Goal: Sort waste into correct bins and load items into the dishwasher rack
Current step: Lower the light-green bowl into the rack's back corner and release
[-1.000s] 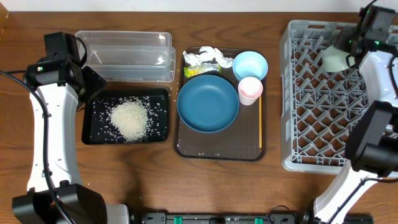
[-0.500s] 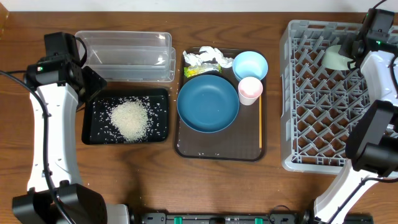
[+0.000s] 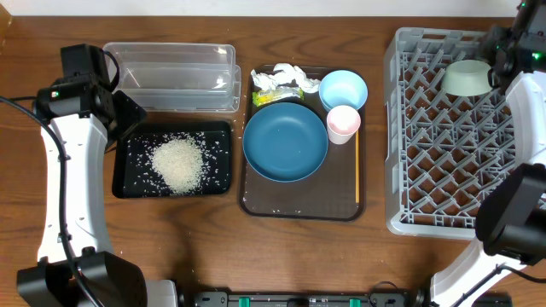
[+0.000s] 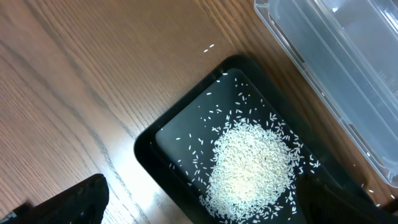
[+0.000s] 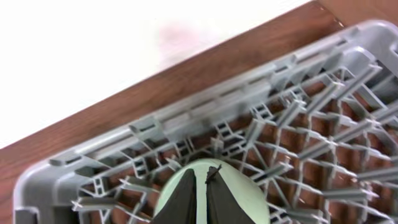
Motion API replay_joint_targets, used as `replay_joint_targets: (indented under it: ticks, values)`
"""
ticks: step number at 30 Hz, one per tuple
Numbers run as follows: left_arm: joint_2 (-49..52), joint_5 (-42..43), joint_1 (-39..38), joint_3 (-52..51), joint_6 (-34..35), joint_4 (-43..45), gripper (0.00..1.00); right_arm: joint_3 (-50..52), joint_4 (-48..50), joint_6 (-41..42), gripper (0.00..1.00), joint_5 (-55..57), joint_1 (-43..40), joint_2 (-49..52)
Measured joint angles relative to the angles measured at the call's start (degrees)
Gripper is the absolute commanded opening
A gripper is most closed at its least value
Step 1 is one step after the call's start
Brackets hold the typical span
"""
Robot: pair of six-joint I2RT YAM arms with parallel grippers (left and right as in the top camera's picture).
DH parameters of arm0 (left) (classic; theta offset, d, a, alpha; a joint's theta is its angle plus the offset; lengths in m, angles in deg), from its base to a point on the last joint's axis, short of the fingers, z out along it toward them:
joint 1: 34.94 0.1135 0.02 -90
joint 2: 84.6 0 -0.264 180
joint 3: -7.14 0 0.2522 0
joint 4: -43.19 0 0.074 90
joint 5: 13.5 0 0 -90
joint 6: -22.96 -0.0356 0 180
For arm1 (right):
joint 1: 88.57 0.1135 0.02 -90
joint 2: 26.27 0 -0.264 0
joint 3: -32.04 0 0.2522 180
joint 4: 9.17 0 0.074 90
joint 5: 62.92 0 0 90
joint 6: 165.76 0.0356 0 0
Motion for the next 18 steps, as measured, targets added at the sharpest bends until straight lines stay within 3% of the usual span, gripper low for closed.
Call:
replay_joint_targets:
  ticks: [10,18]
  values:
    - [0.0,0.0,0.0,0.0,0.0,0.0,0.97,0.11,-2.64,0.31,0.01,-1.4,0.72,8.52]
    - [0.0,0.0,0.0,0.0,0.0,0.0,0.97,0.04,-7.61,0.42,0.01,-0.87,0.92,7.89]
